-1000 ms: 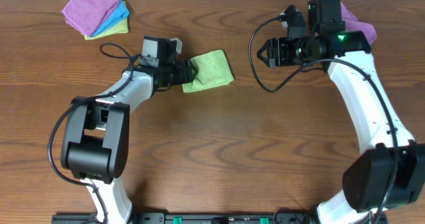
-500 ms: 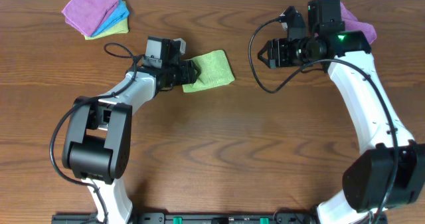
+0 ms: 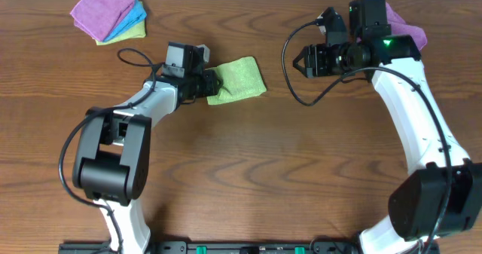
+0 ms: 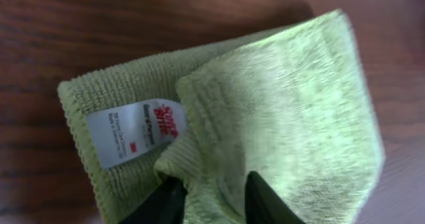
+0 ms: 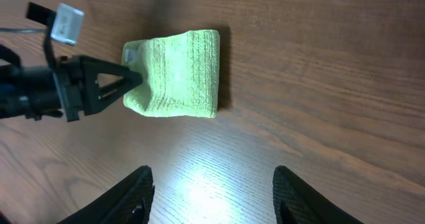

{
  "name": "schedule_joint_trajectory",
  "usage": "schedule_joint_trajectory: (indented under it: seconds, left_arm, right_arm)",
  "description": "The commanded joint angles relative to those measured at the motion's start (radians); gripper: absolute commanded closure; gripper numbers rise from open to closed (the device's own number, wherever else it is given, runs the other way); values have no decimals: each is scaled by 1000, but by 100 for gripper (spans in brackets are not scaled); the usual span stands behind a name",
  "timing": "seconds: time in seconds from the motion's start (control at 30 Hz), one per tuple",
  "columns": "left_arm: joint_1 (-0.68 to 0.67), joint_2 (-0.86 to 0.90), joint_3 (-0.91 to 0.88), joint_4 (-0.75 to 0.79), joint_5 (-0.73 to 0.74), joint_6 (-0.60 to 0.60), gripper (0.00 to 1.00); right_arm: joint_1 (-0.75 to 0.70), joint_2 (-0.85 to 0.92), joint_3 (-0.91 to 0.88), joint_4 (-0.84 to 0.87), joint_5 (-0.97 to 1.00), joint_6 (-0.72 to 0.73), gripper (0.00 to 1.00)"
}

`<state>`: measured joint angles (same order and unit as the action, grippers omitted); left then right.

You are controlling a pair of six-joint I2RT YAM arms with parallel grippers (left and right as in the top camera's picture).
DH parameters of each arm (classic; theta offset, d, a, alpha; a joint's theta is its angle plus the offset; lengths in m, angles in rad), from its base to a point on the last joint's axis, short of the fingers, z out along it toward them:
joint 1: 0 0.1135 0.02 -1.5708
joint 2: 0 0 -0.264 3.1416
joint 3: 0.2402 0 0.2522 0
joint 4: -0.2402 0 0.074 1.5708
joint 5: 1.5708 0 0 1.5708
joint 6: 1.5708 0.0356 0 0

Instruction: Fold the cloth

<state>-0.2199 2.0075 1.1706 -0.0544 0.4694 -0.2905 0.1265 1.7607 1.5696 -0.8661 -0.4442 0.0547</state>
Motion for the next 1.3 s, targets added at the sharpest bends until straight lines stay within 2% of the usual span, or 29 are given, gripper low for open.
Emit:
schedule_joint_trajectory:
  seconds: [0.0, 0.07, 0.23, 0.27, 0.6, 0.7, 0.87, 1.27]
  left_arm:
    - [-5, 31, -5, 3, 22, 5, 73]
    - [-5, 31, -4, 9, 22, 5, 75]
    - [-5, 31, -1, 8, 23, 5, 93]
    - [-5, 31, 0, 8, 23, 5, 94]
    - [-3, 29, 58, -3, 82, 6, 94]
    - [-3, 25, 98, -49, 79, 54, 94]
    - [-3, 25, 147, -143, 2, 119, 94]
    - [-1, 25, 148, -208, -105, 177, 94]
  right_arm:
    - [-8, 1, 1, -2, 3, -19, 43]
    - [-8, 1, 1, -2, 3, -19, 44]
    - [-8, 1, 1, -2, 3, -19, 45]
    - [-8, 1, 1, -2, 3, -19, 45]
    - [-8, 1, 1, -2, 3, -19, 46]
    - [-8, 1, 1, -2, 3, -19, 47]
    - [-8, 1, 1, -2, 3, -19, 48]
    - [-7, 1, 1, -2, 11, -20, 49]
